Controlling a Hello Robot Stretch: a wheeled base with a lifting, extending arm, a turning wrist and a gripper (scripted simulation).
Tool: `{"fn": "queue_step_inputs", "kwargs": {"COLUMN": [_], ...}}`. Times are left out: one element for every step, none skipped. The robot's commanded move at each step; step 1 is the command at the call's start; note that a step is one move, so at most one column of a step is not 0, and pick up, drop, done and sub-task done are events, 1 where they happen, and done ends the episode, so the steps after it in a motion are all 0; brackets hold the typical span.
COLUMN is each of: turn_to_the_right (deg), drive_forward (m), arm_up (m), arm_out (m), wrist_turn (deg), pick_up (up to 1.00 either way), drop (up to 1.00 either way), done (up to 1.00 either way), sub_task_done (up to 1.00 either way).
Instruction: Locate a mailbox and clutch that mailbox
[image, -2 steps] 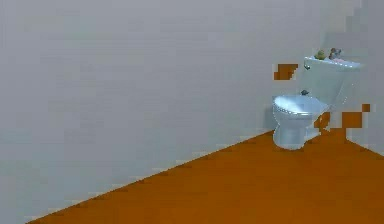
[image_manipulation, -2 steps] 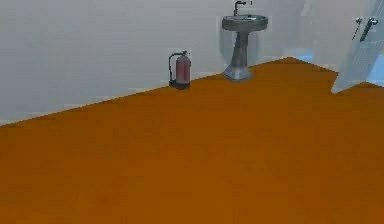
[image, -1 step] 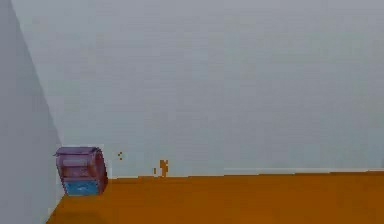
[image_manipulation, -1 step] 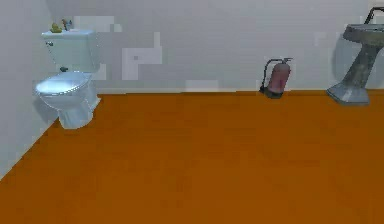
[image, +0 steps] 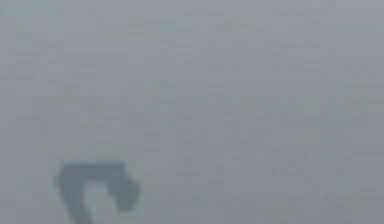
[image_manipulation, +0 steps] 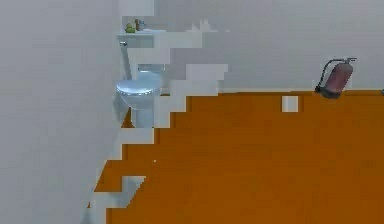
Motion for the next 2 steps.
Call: {"fn": "queue_step_inputs", "kwargs": {"turn_to_the_right": [-45.0, -45.0], "drive_forward": [0.00, 0.00], "arm_up": [0.00, 0.00], "arm_out": [0.00, 0.00], "wrist_turn": [0.0, 0.0], "pick_up": [0.00, 0.00], "drop": [0.00, 0.00], "done": [0.00, 0.00], "sub_task_done": [0.00, 0.00]}}
